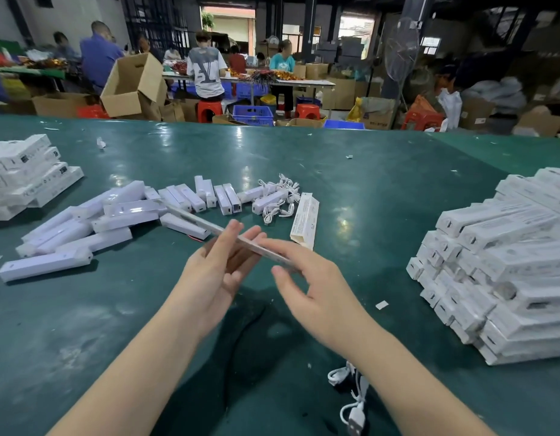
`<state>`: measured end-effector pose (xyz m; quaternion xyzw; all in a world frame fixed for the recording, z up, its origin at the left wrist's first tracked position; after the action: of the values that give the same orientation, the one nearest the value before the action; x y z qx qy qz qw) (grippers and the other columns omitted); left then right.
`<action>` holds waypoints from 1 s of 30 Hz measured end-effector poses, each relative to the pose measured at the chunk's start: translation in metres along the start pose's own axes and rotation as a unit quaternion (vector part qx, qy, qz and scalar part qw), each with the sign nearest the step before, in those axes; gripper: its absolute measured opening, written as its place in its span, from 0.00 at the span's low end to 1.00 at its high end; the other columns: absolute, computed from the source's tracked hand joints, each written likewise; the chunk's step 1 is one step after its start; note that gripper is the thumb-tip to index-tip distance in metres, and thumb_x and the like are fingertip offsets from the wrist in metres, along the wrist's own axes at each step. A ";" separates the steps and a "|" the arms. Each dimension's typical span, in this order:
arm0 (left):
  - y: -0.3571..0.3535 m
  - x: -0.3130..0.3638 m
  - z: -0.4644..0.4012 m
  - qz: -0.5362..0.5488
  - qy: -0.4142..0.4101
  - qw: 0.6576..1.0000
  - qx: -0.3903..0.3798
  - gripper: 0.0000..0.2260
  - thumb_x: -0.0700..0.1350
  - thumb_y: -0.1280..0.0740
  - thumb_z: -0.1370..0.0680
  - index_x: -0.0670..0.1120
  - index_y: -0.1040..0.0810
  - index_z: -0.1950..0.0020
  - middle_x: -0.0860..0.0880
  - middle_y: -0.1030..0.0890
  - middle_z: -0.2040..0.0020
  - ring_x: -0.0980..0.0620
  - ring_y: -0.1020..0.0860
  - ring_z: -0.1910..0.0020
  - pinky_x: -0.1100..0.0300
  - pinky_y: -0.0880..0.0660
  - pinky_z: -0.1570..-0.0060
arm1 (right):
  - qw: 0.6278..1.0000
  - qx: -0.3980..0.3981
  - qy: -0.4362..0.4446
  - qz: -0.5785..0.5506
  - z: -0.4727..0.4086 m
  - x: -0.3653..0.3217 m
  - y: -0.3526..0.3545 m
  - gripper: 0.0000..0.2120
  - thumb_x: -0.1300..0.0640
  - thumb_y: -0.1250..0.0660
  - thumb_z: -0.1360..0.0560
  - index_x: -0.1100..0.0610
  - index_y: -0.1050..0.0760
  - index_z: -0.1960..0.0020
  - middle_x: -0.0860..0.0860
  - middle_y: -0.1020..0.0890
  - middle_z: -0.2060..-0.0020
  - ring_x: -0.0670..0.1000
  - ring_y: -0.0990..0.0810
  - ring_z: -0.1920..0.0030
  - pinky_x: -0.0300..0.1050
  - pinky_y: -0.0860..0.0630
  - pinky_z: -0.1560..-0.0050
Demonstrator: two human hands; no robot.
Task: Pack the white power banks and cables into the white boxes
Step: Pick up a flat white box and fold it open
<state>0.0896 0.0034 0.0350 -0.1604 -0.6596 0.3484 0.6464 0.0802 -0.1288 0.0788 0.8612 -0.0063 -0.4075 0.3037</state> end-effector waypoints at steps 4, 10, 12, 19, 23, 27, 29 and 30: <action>0.006 -0.001 -0.001 0.025 0.022 0.999 0.021 0.18 0.48 0.31 0.28 0.39 0.26 0.44 0.43 0.15 0.49 0.51 0.16 0.52 0.61 0.23 0.53 | 0.982 0.043 -0.088 -0.162 0.004 0.016 0.009 0.17 0.53 0.31 0.28 0.41 0.26 0.40 0.37 0.19 0.47 0.42 0.20 0.45 0.38 0.24 0.43; 0.010 0.000 -0.002 0.023 0.022 0.998 0.052 0.07 0.44 0.33 0.22 0.41 0.24 0.49 0.45 0.14 0.51 0.56 0.16 0.59 0.66 0.20 0.63 | 0.961 0.076 -0.127 -0.233 0.005 0.024 0.016 0.09 0.52 0.28 0.31 0.45 0.21 0.51 0.49 0.16 0.53 0.49 0.17 0.51 0.60 0.20 0.47; 0.010 -0.001 -0.002 0.030 0.025 0.998 0.046 0.07 0.44 0.33 0.23 0.41 0.24 0.50 0.45 0.15 0.50 0.55 0.17 0.56 0.63 0.19 0.59 | 0.962 0.084 -0.123 -0.229 0.006 0.023 0.018 0.07 0.52 0.28 0.31 0.45 0.21 0.53 0.50 0.16 0.54 0.49 0.17 0.53 0.60 0.19 0.49; 0.005 0.000 0.001 0.048 0.025 0.998 0.026 0.14 0.46 0.31 0.29 0.40 0.25 0.48 0.43 0.15 0.49 0.53 0.16 0.55 0.66 0.21 0.65 | 0.958 0.102 -0.106 -0.247 0.006 0.022 0.021 0.09 0.61 0.27 0.26 0.48 0.19 0.60 0.51 0.17 0.60 0.47 0.19 0.62 0.38 0.21 0.61; 0.000 -0.001 0.003 0.060 0.037 0.997 0.010 0.11 0.44 0.34 0.23 0.38 0.27 0.45 0.41 0.16 0.48 0.55 0.16 0.64 0.67 0.22 0.67 | 0.955 0.088 -0.137 -0.249 0.007 0.025 0.017 0.10 0.61 0.29 0.24 0.48 0.20 0.61 0.51 0.19 0.68 0.50 0.21 0.71 0.40 0.23 0.69; -0.004 -0.001 0.005 0.031 0.029 0.999 -0.016 0.19 0.46 0.32 0.29 0.36 0.27 0.43 0.41 0.16 0.46 0.59 0.27 0.77 0.65 0.20 0.59 | 0.938 0.050 -0.170 -0.296 0.009 0.028 0.009 0.05 0.61 0.33 0.22 0.55 0.25 0.56 0.54 0.22 0.76 0.51 0.25 0.78 0.40 0.27 0.76; -0.005 0.001 0.004 0.025 0.017 0.999 -0.027 0.18 0.45 0.32 0.28 0.37 0.27 0.44 0.41 0.16 0.46 0.56 0.16 0.61 0.64 0.20 0.58 | 0.928 0.048 -0.171 -0.326 0.009 0.026 0.008 0.04 0.62 0.34 0.21 0.60 0.26 0.55 0.54 0.21 0.74 0.52 0.23 0.76 0.41 0.25 0.74; -0.005 0.002 0.004 0.023 0.013 0.999 -0.029 0.16 0.45 0.32 0.27 0.37 0.27 0.44 0.41 0.16 0.46 0.53 0.16 0.52 0.64 0.20 0.58 | 0.924 0.046 -0.170 -0.340 0.009 0.024 0.006 0.05 0.62 0.35 0.20 0.61 0.26 0.55 0.55 0.21 0.73 0.52 0.22 0.75 0.42 0.23 0.73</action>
<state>0.0862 0.0005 0.0404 -0.1988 -0.6575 0.3416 0.6414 0.0919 -0.1449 0.0610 0.7426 0.2167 -0.6255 0.1019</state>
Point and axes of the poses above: each hand's wrist, its own z-axis away from the middle knuckle, its own y-axis out of the back of the hand, x = y × z, the point moved 9 cm from there along -z, towards the middle knuckle
